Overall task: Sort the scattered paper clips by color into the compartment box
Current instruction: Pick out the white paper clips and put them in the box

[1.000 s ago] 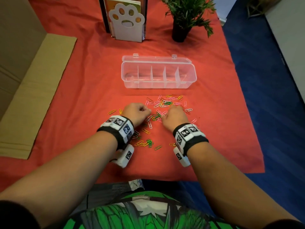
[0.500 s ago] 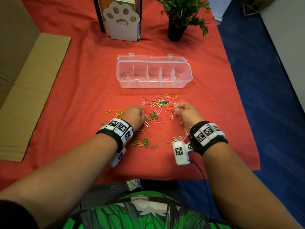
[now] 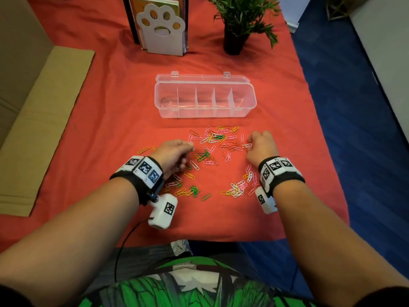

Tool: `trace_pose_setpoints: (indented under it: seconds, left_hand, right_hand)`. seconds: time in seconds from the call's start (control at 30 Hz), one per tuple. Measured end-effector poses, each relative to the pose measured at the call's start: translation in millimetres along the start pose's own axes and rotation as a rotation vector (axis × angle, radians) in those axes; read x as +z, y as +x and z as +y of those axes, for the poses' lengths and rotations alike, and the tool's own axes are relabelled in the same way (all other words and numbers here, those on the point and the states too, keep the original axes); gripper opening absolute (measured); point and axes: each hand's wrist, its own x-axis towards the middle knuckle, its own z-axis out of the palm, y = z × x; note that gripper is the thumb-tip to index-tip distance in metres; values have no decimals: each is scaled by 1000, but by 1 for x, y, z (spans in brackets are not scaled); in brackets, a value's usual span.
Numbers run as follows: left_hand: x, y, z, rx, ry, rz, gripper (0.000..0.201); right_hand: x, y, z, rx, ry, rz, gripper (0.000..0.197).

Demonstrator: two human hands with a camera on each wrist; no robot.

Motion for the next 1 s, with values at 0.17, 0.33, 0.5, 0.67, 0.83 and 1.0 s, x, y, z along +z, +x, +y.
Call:
trace_pose_setpoints:
  seconds: [0.17,0.33,0.5,0.67,0.83,1.0]
  left_hand:
    - [0,0,-11,364,1130,54,21]
    - [0,1,-17,448,1336,17,18]
    - [-3,2,-16,390,1095,94,16]
    - [-9,9,-12,174,637,128,16]
    - [-3,2,-3,30,69,50,23]
    - [-7,4,-4,35,135,103,24]
  right_hand:
    - [8,-13,-12,-116,-154,2,23]
    - [12,-20,-19,-37,-70,-143,22]
    - [0,-17,-15,79,418,-137,22]
    - [-11,-21,-25,125,884,-202,29]
    - [-9,-24,-36,198,1205,-335,22]
    - [-6,-26,-37,162,1109,-357,23]
